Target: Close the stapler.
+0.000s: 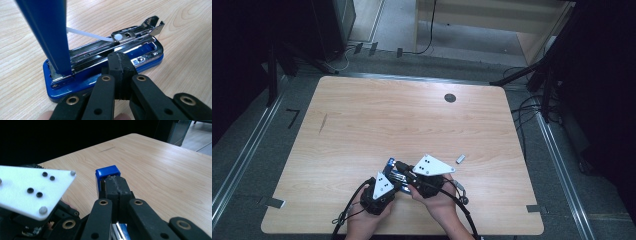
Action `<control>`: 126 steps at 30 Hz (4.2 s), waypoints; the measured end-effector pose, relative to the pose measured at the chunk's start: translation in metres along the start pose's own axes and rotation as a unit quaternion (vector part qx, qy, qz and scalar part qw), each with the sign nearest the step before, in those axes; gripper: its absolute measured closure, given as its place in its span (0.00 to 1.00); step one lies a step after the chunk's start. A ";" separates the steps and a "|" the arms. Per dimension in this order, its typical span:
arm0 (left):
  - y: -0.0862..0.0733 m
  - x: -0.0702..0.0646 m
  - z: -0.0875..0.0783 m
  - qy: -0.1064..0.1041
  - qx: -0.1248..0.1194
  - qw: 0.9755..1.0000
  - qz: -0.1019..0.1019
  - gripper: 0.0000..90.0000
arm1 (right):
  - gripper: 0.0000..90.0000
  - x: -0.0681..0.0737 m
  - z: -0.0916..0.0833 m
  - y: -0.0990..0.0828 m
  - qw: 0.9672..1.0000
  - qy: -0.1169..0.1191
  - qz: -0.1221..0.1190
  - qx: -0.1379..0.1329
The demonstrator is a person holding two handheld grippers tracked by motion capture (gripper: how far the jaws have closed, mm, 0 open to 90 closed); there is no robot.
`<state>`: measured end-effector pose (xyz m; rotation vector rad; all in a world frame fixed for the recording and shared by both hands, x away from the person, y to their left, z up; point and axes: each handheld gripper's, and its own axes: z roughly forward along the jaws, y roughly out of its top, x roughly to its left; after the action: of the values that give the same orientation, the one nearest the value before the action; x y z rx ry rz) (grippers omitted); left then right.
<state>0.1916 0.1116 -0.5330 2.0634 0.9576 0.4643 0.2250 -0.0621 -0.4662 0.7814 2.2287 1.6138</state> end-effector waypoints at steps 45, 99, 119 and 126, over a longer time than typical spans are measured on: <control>0.000 -0.001 0.000 0.005 -0.003 1.000 0.005 1.00 | 1.00 -0.003 0.027 0.012 0.999 0.031 -0.007 -0.003; 0.000 -0.001 0.000 0.005 0.000 1.000 0.006 1.00 | 1.00 -0.010 0.074 -0.005 0.995 0.089 -0.010 0.050; 0.000 -0.001 0.000 0.006 0.000 1.000 0.005 1.00 | 1.00 -0.011 0.092 -0.008 0.988 0.090 0.005 0.123; 0.000 -0.001 0.000 0.005 0.000 1.000 0.005 1.00 | 1.00 -0.012 0.094 -0.007 0.987 0.091 0.015 0.134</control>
<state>0.1909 0.1110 -0.5330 2.0684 0.9538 0.4802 0.2816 0.0036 -0.5056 0.7618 2.6150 1.4700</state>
